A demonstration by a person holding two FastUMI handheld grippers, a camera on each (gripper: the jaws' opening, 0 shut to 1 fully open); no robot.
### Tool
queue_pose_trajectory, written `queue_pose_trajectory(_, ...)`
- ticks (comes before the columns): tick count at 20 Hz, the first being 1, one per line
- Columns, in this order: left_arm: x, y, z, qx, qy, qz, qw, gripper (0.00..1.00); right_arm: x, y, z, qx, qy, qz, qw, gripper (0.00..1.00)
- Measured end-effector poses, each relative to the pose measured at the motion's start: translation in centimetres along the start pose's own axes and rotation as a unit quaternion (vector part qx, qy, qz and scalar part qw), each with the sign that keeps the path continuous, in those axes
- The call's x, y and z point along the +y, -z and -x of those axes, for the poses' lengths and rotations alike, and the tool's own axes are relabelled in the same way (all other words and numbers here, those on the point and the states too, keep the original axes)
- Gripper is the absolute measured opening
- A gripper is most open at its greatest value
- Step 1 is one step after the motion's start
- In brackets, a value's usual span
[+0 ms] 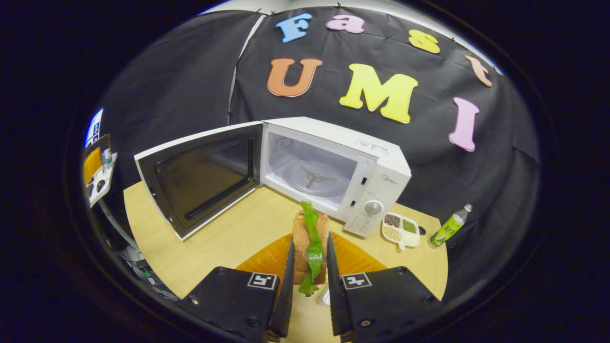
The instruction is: Open the microwave oven with the left hand, put the food in, and close the microwave oven.
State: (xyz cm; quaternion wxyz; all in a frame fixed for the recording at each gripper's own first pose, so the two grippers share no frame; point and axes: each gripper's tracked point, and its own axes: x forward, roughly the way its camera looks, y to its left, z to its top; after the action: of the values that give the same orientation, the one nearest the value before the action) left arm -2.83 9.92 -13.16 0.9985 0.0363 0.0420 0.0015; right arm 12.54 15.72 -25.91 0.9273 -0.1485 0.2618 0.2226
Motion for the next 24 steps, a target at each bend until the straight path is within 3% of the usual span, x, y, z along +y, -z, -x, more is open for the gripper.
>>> queue_pose_trajectory(8, 1.1, -3.3, 1.2, -0.031, 0.008, 0.02, 0.999, 0.96, 3.2, -5.1, -8.0, -0.045, 0.017, -0.04, 0.998, 0.36)
queue_pose_trajectory(15, 2.5, -2.3, -0.5, -0.016, -0.006, 0.024, 1.0, 0.95, 3.1, -9.9, -15.9, -0.12, 0.056, -0.167, 0.977, 0.37)
queue_pose_trajectory(21, 2.4, -1.2, -2.2, -0.005, -0.009, 0.022, 1.0, 0.95, 0.5, -11.2, -22.0, -0.2, 0.08, -0.257, 0.942, 0.36)
queue_pose_trajectory(23, 2.6, -1.0, -2.7, -0.002, -0.016, 0.025, 1.0, 1.0, -0.1, -11.1, -23.7, -0.218, 0.069, -0.322, 0.919, 0.36)
queue_pose_trajectory(24, 2.7, -1.1, -2.9, -0.004, -0.017, 0.028, 0.999, 0.95, -0.8, -11.1, -24.6, -0.229, 0.066, -0.361, 0.902, 0.36)
